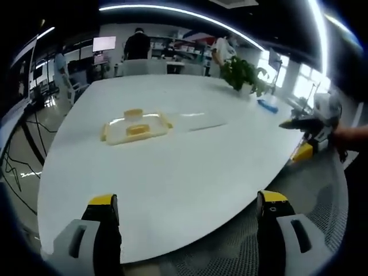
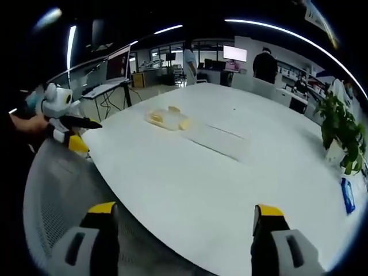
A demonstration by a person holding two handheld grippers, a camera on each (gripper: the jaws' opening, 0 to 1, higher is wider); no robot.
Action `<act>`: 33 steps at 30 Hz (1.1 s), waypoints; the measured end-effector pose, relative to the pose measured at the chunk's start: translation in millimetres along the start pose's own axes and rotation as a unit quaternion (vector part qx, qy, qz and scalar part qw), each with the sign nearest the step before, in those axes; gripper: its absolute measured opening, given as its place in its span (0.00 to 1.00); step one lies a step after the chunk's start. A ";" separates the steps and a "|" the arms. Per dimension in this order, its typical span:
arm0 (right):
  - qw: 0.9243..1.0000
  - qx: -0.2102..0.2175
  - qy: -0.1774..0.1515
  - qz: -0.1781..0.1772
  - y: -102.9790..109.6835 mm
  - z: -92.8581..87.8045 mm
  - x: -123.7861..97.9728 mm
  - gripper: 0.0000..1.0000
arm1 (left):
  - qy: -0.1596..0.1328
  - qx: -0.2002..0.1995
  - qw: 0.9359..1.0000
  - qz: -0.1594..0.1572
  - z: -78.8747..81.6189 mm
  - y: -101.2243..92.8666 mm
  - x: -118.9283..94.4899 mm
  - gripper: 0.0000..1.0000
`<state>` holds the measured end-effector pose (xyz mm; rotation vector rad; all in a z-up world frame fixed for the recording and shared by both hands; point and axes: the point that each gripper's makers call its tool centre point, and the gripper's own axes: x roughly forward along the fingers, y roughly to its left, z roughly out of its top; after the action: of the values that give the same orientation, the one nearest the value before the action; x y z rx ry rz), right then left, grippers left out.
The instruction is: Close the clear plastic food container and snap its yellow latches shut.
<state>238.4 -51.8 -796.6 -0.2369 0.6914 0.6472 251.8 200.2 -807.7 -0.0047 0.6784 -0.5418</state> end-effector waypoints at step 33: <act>0.999 0.028 -0.024 -0.033 21.4 48.3 5.9 1.00 | -0.025 -0.003 0.999 -0.030 2.6 45.5 -0.5 0.99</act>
<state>253.3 -12.6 -764.0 -0.1906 0.6521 0.5676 274.7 239.3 -813.4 -0.0441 0.6336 -0.5951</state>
